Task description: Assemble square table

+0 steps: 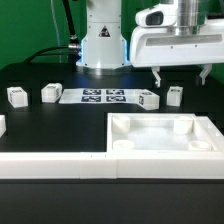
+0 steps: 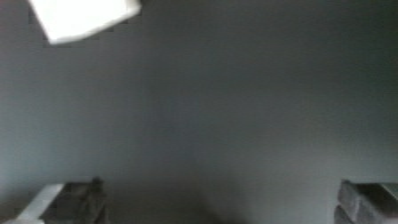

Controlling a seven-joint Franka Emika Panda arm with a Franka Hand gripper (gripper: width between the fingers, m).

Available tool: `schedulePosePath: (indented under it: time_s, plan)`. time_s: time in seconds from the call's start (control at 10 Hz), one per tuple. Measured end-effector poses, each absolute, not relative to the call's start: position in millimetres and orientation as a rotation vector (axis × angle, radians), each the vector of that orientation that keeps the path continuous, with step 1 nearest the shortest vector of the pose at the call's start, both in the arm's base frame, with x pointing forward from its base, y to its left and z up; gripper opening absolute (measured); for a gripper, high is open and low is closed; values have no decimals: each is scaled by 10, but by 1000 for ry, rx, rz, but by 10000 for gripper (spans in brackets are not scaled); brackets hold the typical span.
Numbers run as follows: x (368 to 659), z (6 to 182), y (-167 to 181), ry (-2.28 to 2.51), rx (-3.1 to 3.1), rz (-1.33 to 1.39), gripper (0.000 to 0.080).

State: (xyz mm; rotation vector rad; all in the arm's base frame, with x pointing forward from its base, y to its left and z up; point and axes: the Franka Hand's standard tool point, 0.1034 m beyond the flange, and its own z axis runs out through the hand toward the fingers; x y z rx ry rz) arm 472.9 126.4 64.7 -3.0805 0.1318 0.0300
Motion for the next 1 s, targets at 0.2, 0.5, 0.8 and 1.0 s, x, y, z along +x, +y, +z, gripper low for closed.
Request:
schedulePosePath:
  time_s: [0.2,0.5,0.8,1.0]
  plan:
    - [4693,623,1241,356,-3038,70,649]
    - [4670,620,1237,325,-3044,99,649]
    - [4570,624,1206,446,-2933,574,649]
    - [4595,619,1207,425,-2907,691,649]
